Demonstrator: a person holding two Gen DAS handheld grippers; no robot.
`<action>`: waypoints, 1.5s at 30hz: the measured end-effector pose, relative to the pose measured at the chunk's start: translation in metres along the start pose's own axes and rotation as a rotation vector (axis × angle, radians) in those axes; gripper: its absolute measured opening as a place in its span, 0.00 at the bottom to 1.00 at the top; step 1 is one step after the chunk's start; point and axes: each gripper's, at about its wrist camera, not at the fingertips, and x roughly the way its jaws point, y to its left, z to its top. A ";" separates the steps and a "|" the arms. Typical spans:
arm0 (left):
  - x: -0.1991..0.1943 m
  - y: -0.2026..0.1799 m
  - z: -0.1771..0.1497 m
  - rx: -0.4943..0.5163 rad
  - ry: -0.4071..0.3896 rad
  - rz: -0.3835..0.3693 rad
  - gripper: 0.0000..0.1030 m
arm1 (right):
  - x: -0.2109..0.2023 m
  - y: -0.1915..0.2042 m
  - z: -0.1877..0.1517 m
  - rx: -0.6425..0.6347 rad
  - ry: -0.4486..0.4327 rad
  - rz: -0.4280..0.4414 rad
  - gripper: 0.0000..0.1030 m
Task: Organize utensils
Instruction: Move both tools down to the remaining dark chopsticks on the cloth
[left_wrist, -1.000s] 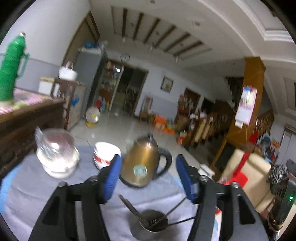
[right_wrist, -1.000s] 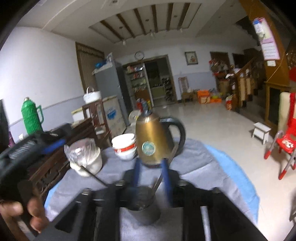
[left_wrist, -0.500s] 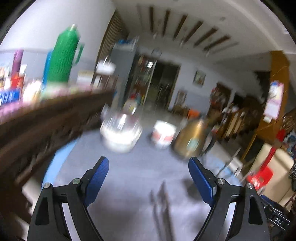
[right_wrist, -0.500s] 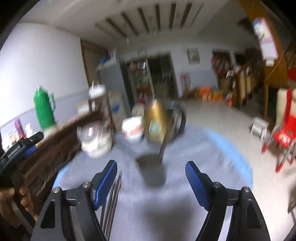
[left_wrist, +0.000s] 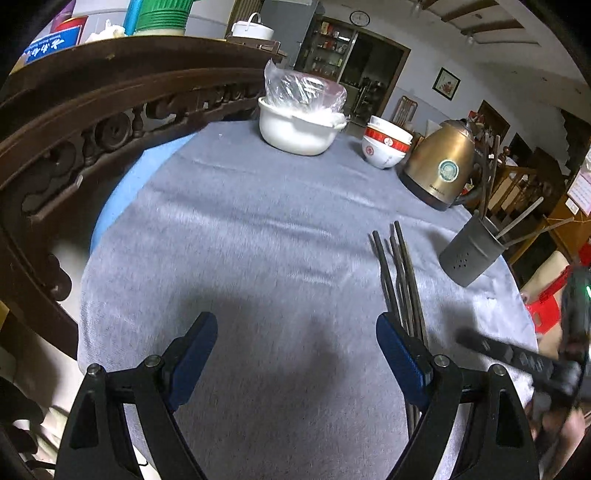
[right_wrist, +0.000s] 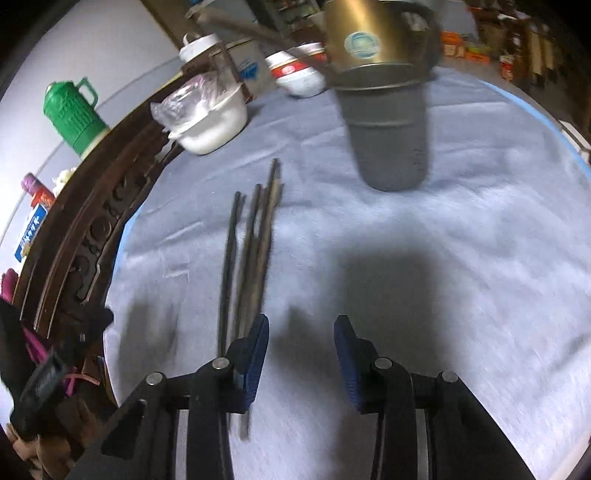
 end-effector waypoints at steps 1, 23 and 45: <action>0.000 -0.001 -0.001 0.004 0.004 -0.006 0.85 | 0.008 0.004 0.006 -0.005 0.008 0.000 0.38; 0.022 -0.020 0.009 0.057 0.060 -0.033 0.85 | 0.049 0.009 0.046 -0.040 0.091 -0.082 0.09; 0.139 -0.100 0.055 0.116 0.377 0.032 0.13 | 0.028 -0.020 0.030 -0.029 0.092 -0.038 0.08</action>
